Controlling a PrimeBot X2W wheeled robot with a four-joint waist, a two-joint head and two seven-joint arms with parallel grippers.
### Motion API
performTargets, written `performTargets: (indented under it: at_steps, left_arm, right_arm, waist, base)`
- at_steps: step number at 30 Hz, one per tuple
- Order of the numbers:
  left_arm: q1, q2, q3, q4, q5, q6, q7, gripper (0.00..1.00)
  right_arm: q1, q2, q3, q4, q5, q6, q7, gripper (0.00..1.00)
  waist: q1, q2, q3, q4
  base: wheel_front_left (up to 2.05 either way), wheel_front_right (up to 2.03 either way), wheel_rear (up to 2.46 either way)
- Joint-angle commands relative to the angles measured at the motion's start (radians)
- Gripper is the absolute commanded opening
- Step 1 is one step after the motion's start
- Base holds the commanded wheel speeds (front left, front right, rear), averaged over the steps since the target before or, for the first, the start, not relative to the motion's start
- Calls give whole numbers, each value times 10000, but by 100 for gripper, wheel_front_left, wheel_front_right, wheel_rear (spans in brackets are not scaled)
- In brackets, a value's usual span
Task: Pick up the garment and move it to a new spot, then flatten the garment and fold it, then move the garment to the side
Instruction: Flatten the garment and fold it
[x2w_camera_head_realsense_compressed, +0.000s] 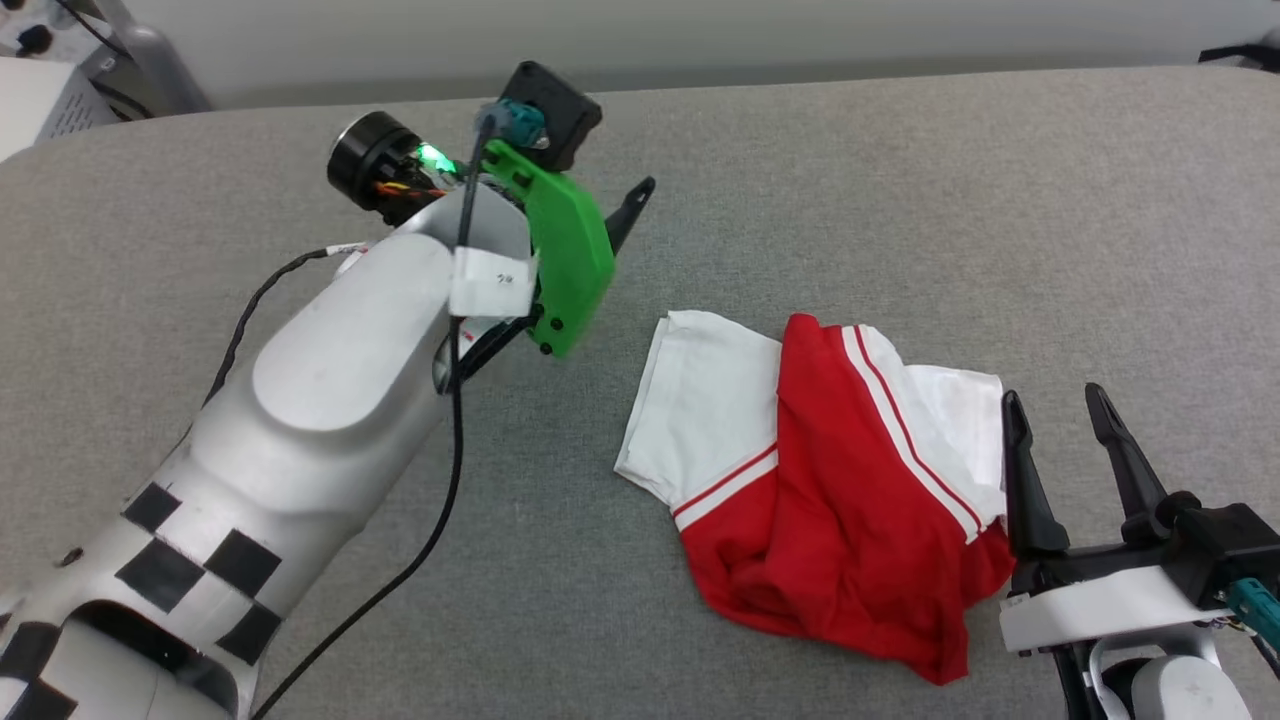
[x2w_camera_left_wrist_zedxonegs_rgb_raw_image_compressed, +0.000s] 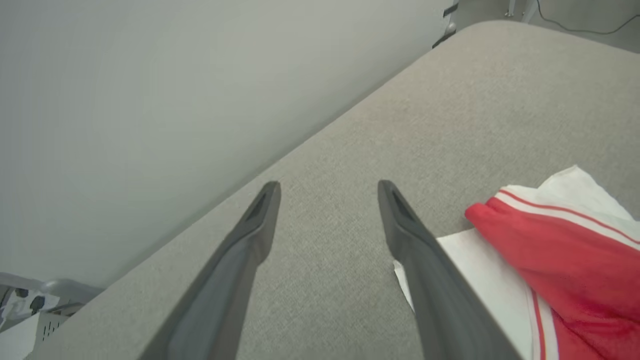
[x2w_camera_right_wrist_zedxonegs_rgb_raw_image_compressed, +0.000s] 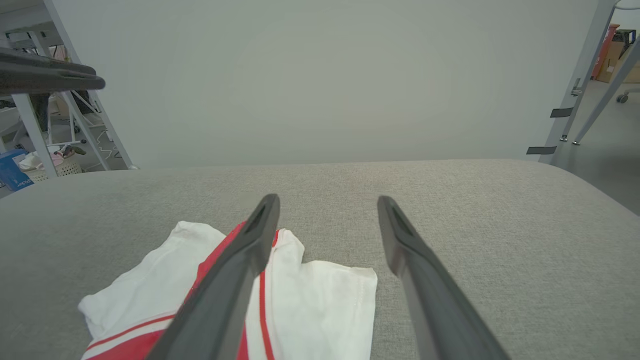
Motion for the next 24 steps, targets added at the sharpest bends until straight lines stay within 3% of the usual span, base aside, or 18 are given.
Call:
performTargets:
  at_steps: [1, 6, 12, 16, 23, 24]
  left_arm:
    - [-341, 22, -362, 121, -372, -27, 505, 100]
    - [-1245, 13, -2054, 482, -2057, -28, 2943, 100]
    - [-1665, 66, -3621, 721, -3034, -28, 4106, 100]
    - [-1588, 100, -4159, 992, -3212, -28, 4370, 100]
    - [-585, 223, -4419, 881, -2253, -28, 5264, 100]
    - [-504, 232, -4420, 820, -2291, -28, 5188, 70]
  right_arm:
    - [-231, -16, 29, -44, -27, -9, -61, 100]
    - [-552, -16, 97, -93, 71, -9, -61, 100]
    - [-818, -16, 167, -107, 197, -9, -61, 100]
    - [-994, -16, 217, -111, 272, -9, -61, 100]
    - [-1291, -16, 205, -112, 337, -9, -61, 100]
    - [-1305, -16, 191, -101, 326, -9, -61, 100]
  waist:
    - [-1, 0, 529, -443]
    - [-1, 0, 1073, -791]
    - [-1, 0, 1576, -1062]
    - [-1, 0, 1831, -1172]
    - [-1, 0, 2156, -1205]
    - [-1, 0, 2159, -1174]
  base:
    - [0, 0, 0]
    - [0, 0, 0]
    - [0, 0, 0]
    - [0, 0, 0]
    - [0, 0, 0]
    - [0, 0, 0]
